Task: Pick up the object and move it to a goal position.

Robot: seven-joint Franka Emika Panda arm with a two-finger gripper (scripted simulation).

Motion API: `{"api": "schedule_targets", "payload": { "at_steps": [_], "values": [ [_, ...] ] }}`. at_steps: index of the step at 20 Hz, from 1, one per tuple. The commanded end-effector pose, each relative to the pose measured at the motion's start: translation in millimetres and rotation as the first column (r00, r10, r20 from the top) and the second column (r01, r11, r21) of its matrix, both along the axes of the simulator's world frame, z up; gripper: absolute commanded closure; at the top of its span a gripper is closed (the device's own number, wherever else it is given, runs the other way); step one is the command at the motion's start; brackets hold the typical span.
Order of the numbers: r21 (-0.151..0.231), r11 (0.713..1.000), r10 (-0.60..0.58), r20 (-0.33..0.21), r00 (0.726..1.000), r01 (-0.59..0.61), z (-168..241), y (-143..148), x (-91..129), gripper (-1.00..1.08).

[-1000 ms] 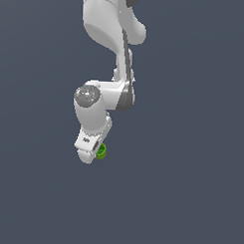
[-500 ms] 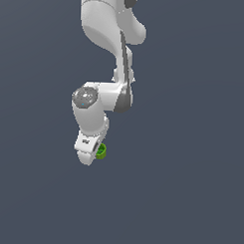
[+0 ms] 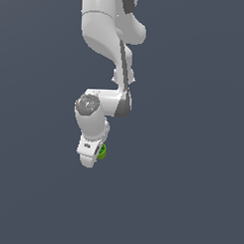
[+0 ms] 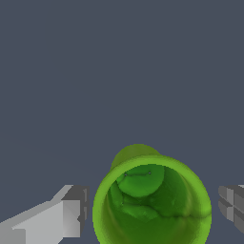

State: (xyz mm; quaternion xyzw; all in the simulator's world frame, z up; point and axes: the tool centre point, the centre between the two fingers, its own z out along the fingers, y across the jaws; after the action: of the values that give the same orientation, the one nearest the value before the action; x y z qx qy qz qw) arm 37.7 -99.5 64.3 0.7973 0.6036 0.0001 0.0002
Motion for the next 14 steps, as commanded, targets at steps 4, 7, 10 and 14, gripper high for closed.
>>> {"api": "schedule_targets", "payload": {
  "at_steps": [4, 7, 10, 14],
  "values": [
    [0.000, 1.000, 0.002, 0.000, 1.000, -0.002, -20.8, 0.2, -0.3, -0.92],
    [0.000, 1.000, 0.002, 0.000, 1.000, -0.002, -21.7, -0.3, 0.6, -0.92],
    [0.000, 1.000, 0.002, 0.000, 1.000, -0.002, -21.7, -0.3, 0.6, 1.08],
    [0.000, 1.000, 0.002, 0.000, 1.000, -0.002, -21.7, -0.3, 0.6, 1.08]
  ]
}}
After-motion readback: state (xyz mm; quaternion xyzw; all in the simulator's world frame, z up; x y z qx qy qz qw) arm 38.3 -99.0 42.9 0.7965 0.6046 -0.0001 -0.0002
